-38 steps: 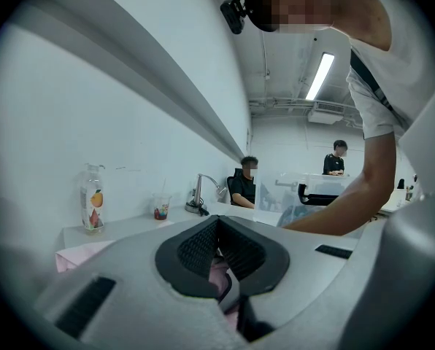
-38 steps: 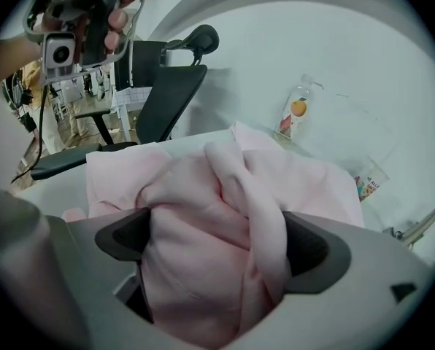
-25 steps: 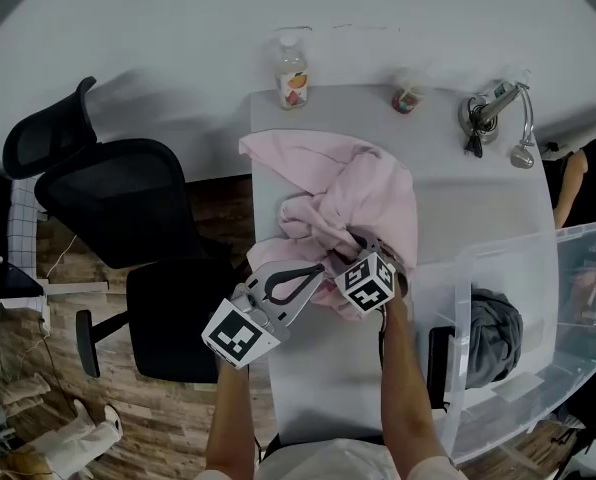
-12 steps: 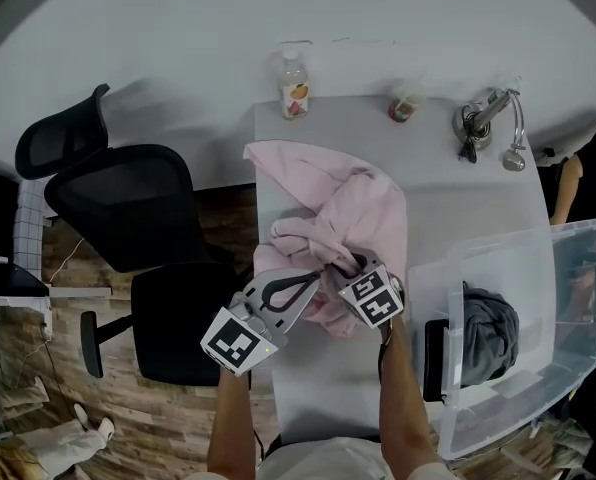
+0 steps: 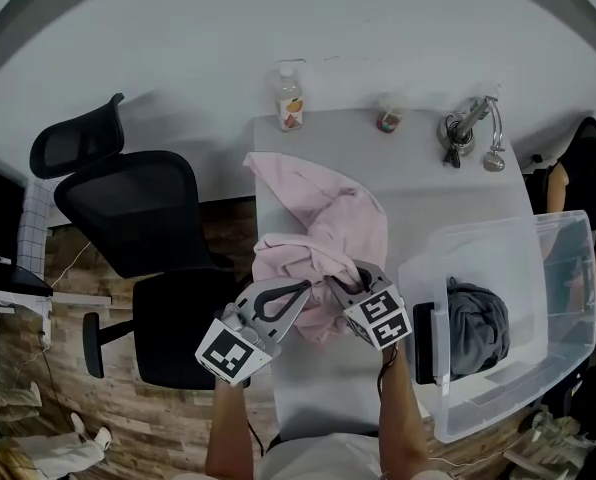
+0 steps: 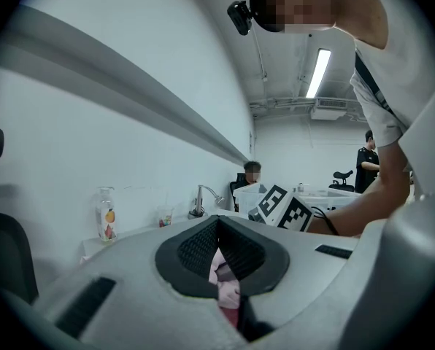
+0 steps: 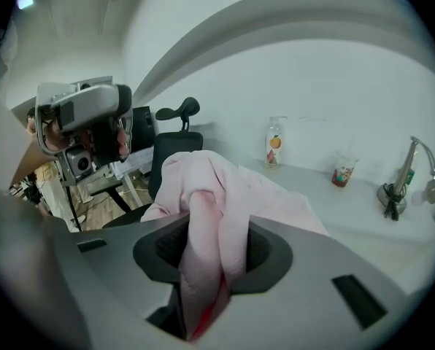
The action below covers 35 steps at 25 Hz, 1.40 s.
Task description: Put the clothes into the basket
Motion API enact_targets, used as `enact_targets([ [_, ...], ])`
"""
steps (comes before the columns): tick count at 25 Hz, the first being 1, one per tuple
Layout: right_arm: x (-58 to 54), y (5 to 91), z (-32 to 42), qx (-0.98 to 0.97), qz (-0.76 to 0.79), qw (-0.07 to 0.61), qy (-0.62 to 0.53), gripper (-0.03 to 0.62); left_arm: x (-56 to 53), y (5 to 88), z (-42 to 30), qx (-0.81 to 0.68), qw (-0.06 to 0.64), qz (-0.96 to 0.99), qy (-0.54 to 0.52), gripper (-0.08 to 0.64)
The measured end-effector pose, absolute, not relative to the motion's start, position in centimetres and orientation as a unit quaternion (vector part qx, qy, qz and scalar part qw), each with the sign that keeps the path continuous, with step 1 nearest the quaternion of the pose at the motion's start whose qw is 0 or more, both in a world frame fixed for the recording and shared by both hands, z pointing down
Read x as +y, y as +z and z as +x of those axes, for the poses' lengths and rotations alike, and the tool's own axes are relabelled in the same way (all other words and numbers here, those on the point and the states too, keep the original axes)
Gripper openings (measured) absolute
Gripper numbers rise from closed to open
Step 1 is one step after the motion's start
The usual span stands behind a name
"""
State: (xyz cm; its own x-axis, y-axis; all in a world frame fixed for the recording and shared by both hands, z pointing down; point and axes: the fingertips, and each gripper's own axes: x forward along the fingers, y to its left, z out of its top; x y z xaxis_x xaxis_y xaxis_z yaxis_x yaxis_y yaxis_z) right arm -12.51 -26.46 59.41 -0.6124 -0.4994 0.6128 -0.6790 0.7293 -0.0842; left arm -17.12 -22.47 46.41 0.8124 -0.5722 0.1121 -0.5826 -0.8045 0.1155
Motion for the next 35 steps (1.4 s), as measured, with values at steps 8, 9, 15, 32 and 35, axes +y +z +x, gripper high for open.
enact_targets([
  [8,-23.7,52.4,-12.0,-0.896,0.356,0.237,0.118,0.121,-19.2,43.6,-16.8,-0.304,0.052,0.950,0.037,0.005],
  [9,-23.4,51.6,-11.9,-0.898,0.358,0.232,0.112,0.121,-18.8,43.2,-16.7,-0.304,0.048,0.951,0.037,0.005],
  [15,-21.5,46.7,-11.2,-0.903,0.372,0.197,0.081,0.120,-16.7,40.7,-16.0,-0.307,0.028,0.951,0.034,0.005],
  [32,-17.5,32.9,-8.0,-0.902,0.417,0.109,-0.007,0.120,-12.8,33.7,-13.7,-0.303,-0.042,0.952,0.022,0.005],
  [35,-16.7,31.0,-7.3,-0.899,0.425,0.101,-0.021,0.120,-12.1,32.4,-13.1,-0.296,-0.055,0.953,0.015,0.005],
])
